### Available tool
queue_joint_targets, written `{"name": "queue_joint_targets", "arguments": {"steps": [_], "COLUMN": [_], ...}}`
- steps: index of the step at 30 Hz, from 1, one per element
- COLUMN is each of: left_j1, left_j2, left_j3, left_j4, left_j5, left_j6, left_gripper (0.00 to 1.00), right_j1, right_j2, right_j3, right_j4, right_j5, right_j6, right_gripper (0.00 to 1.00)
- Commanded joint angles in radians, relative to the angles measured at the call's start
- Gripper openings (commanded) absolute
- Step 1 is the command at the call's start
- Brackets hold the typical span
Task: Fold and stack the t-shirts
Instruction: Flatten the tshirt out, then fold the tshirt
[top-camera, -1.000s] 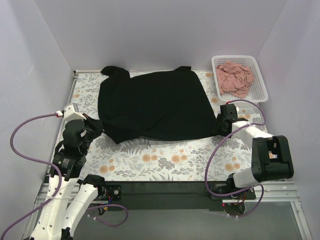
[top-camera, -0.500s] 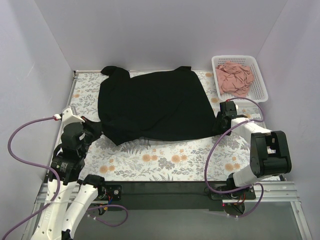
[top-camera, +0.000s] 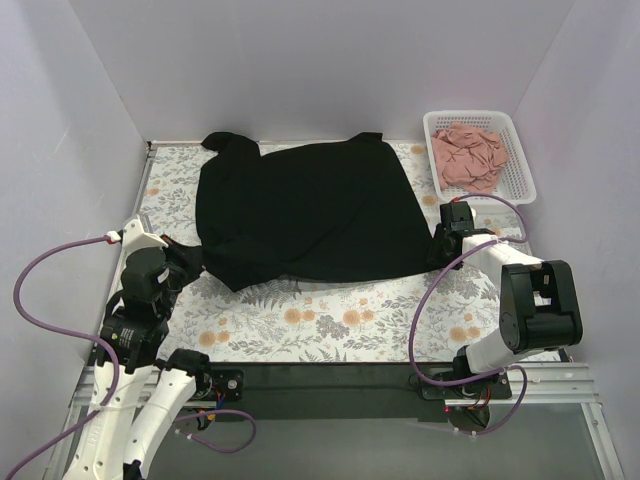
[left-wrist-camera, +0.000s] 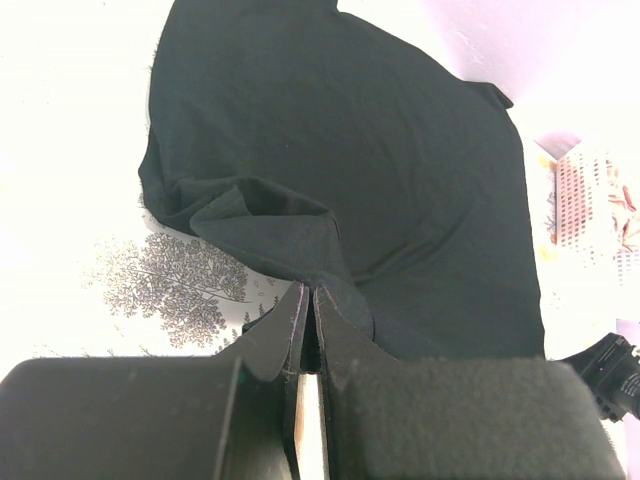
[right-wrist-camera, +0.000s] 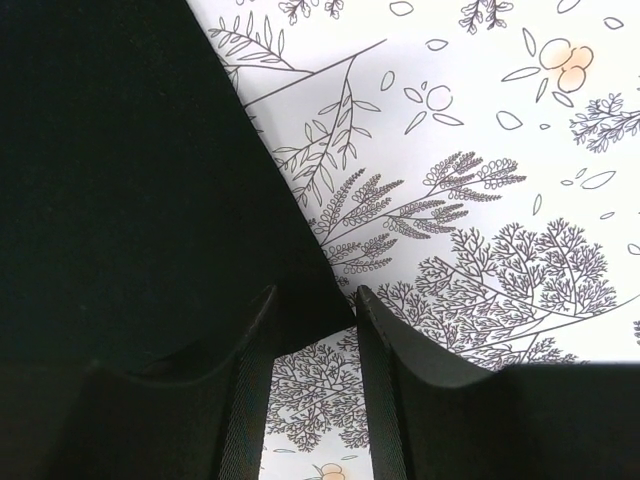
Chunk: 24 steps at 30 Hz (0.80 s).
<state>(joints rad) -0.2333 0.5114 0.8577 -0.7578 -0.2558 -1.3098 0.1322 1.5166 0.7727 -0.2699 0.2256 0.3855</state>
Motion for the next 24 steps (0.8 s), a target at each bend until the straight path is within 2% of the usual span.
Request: {"name": "queue_joint_targets", "arguments": {"steps": [1, 4, 10, 14, 19, 24], "left_j1": [-0.003, -0.003, -0.003, -0.003, -0.003, -0.003], "left_j2": [0.007, 0.012, 0.021, 0.026, 0.047, 0.145], "left_j3": [0.020, 0.014, 0.003, -0.012, -0.057, -0.027], "left_j4": [-0.008, 0.000, 0.008, 0.020, 0.126, 0.255], "left_j5": [-0.011, -0.005, 0.001, -0.011, -0.052, -0.175], "left_j6": [-0.008, -0.011, -0.014, -0.022, -0.040, -0.028], "left_gripper": [0.00, 0.00, 0.00, 0.00, 0.00, 0.00], "right_j1": [0.003, 0.010, 0.024, 0.024, 0.027, 0.027], "right_j2": [0.044, 0.050, 0.057, 0.031, -0.039, -0.055], "right_j3": [-0.044, -0.043, -0.058, -0.050, 0.014, 0.134], "right_j4": [-0.132, -0.147, -0.161, -0.161, -0.166, -0.163], "right_j5": [-0.037, -0.029, -0.034, -0.038, -0.062, -0.084], "right_j6": [-0.011, -0.020, -0.025, -0.025, 0.001, 0.010], "right_gripper": [0.42, 0.39, 0.20, 0.03, 0.01, 0.01]}}
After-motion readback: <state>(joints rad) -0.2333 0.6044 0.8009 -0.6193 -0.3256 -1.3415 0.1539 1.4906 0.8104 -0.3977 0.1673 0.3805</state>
